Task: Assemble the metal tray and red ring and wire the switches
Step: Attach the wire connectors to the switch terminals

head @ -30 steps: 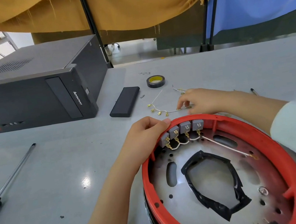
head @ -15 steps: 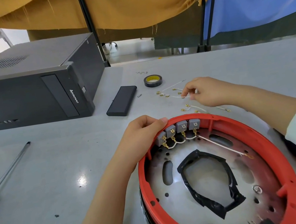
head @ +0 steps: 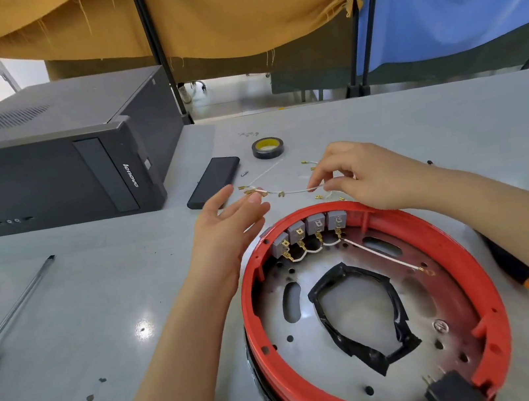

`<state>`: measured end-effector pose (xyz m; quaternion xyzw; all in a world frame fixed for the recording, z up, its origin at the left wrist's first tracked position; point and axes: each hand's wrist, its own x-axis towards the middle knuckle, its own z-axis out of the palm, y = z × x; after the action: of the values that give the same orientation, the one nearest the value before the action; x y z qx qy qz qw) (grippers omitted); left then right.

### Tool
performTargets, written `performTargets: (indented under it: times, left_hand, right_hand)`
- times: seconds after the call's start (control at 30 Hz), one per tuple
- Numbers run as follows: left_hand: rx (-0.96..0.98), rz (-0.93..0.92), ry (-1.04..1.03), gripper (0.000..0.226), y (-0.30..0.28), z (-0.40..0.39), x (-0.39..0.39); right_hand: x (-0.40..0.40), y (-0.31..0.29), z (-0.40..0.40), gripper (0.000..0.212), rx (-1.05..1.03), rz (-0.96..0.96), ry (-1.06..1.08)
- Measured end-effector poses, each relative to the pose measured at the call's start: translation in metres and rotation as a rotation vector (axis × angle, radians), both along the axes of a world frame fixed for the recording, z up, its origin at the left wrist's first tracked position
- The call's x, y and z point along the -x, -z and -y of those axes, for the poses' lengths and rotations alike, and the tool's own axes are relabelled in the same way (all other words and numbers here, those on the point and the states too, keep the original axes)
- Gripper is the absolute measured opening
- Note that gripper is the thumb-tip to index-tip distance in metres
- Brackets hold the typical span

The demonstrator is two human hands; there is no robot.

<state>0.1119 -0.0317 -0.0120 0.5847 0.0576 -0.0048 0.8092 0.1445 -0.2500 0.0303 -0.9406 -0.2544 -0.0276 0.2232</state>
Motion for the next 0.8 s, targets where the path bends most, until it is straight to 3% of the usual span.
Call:
performTargets:
  times: [0.2, 0.4, 0.57, 0.67, 0.8]
  left_hand:
    - [0.147, 0.051, 0.085, 0.036, -0.002, -0.003, -0.001]
    - [0.153, 0.074, 0.046, 0.026, -0.005, -0.002, 0.0]
    - [0.183, 0.063, -0.022, 0.023, -0.008, -0.004, 0.0]
    - [0.185, 0.068, -0.046, 0.022, -0.009, -0.005, 0.001]
    - [0.199, 0.074, -0.05, 0.025, -0.011, -0.007, 0.001]
  right_hand:
    - [0.012, -0.006, 0.004, 0.023, 0.009, 0.086, 0.005]
    - [0.024, -0.01, 0.002, 0.016, -0.015, 0.084, -0.023]
    - [0.025, -0.023, -0.008, 0.013, -0.21, 0.216, 0.031]
    - [0.016, -0.02, -0.007, 0.009, -0.284, 0.264, 0.191]
    - [0.01, -0.015, -0.003, 0.03, -0.396, 0.066, 0.345]
